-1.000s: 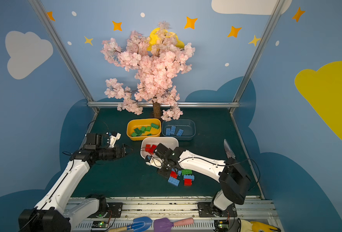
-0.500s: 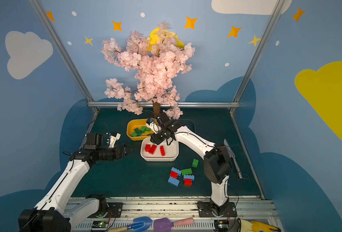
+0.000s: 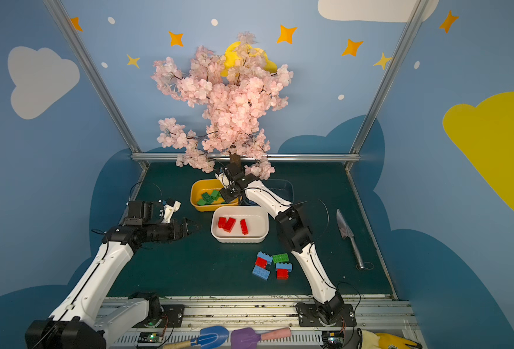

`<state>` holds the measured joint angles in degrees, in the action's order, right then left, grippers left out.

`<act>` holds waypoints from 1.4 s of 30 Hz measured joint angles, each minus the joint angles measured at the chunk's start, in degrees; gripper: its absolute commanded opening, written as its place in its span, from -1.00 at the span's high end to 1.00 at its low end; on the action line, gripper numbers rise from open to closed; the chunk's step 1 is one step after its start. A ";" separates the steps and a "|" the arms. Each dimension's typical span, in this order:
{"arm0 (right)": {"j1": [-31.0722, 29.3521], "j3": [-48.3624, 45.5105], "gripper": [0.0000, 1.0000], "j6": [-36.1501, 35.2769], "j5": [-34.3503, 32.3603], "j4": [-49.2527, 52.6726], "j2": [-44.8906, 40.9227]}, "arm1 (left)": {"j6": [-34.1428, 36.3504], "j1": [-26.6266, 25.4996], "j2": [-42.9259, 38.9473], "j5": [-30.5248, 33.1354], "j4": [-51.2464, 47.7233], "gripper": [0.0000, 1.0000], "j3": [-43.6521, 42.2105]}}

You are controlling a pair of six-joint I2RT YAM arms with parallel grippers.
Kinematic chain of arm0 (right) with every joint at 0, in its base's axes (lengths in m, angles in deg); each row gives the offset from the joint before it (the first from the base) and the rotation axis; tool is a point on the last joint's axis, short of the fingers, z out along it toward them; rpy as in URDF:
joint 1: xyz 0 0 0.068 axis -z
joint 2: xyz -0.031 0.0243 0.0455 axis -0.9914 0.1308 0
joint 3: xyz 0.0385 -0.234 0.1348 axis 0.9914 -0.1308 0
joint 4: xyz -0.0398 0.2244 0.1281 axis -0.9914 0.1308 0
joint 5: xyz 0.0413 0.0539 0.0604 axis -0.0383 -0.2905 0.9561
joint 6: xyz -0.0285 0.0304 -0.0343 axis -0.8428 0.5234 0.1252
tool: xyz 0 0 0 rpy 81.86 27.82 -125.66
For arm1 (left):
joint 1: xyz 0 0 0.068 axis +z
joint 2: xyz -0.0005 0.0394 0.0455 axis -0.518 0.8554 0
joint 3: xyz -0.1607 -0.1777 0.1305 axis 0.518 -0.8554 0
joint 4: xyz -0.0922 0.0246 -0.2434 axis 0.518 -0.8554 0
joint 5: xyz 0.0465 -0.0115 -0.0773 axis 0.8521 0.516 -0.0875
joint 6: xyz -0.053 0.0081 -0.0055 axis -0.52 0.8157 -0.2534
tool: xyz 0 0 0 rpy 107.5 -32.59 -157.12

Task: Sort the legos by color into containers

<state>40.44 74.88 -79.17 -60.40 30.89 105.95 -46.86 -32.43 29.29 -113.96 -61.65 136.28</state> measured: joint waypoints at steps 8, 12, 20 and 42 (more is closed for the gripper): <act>0.00 2.25 -0.24 -0.81 -3.39 -5.22 3.37 | 0.00 0.02 0.17 0.13 0.02 -0.99 0.00; 0.22 -2.80 -0.29 -0.50 -2.97 -8.15 0.09 | 0.00 0.04 0.52 0.13 0.07 -0.99 0.00; 0.72 -30.86 -0.33 2.14 2.29 -12.11 -24.09 | 0.00 0.11 1.70 0.07 0.57 -0.99 0.00; -2.97 -73.46 -0.26 -16.09 8.57 8.13 -65.75 | -2.03 0.11 2.49 -0.83 2.36 -0.99 -1.57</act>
<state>37.47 1.42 -95.25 -51.83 39.02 40.20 -48.89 -32.32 31.79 -114.79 -59.29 134.70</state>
